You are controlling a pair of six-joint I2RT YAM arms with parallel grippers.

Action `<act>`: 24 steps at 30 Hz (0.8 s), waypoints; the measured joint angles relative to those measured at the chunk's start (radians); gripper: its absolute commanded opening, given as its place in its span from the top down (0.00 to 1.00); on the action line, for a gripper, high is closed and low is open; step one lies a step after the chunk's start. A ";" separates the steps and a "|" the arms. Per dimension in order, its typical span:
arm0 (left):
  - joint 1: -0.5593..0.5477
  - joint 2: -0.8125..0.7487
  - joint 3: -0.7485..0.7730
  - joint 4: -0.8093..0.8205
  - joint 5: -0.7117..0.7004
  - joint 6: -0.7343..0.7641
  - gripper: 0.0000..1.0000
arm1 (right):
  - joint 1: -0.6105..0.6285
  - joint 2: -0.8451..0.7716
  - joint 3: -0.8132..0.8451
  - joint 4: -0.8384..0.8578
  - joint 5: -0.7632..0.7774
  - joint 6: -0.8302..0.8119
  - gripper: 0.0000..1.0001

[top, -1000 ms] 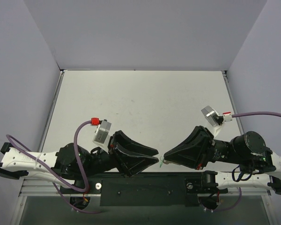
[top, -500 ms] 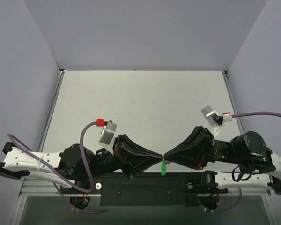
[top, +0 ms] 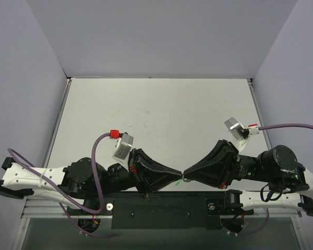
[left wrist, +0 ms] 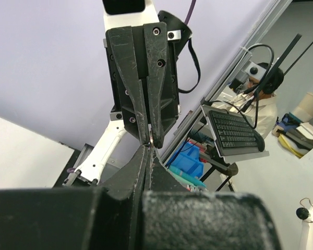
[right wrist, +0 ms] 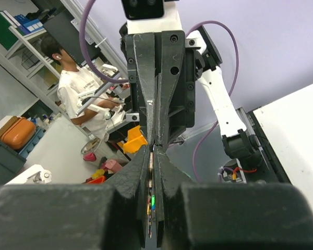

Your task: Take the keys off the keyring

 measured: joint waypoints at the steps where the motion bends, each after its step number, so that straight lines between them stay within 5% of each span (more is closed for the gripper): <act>1: 0.000 0.002 0.009 -0.022 0.000 0.000 1.00 | 0.000 0.001 0.005 -0.013 0.000 0.000 1.00; 24: -0.003 0.017 0.206 -0.532 0.015 0.010 1.00 | 0.000 0.095 0.081 -0.214 -0.039 0.000 1.00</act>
